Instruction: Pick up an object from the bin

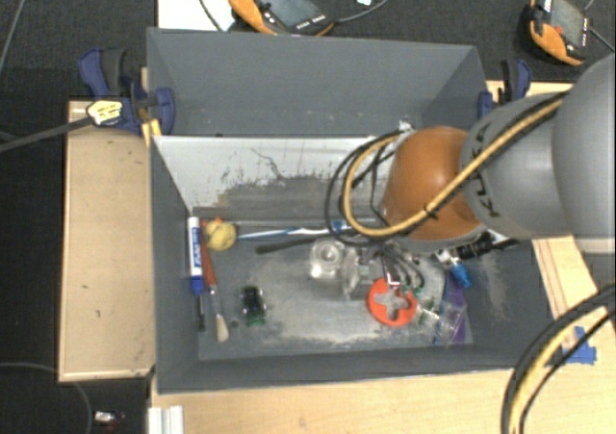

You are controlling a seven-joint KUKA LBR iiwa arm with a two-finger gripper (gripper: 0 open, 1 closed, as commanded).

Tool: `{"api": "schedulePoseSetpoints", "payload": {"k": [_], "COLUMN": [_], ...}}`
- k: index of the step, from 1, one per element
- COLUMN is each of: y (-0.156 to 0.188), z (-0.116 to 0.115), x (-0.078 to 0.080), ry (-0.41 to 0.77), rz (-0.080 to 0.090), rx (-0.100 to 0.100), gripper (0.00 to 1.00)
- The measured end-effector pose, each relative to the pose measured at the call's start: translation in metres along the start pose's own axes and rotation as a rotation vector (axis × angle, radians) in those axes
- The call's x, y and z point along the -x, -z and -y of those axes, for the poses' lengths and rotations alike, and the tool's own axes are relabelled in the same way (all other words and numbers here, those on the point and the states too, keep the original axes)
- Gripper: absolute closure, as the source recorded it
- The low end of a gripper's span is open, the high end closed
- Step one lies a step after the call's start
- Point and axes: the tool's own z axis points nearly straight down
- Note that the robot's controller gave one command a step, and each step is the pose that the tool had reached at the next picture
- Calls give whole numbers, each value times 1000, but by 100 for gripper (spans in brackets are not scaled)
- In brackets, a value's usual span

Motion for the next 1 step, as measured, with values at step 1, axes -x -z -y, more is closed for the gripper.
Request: {"api": "schedulePoseSetpoints", "payload": {"k": [1], "y": [18], "z": [92], "x": [-24], "ry": [-85], "rz": [-6], "rx": [-1], "gripper": [100]}}
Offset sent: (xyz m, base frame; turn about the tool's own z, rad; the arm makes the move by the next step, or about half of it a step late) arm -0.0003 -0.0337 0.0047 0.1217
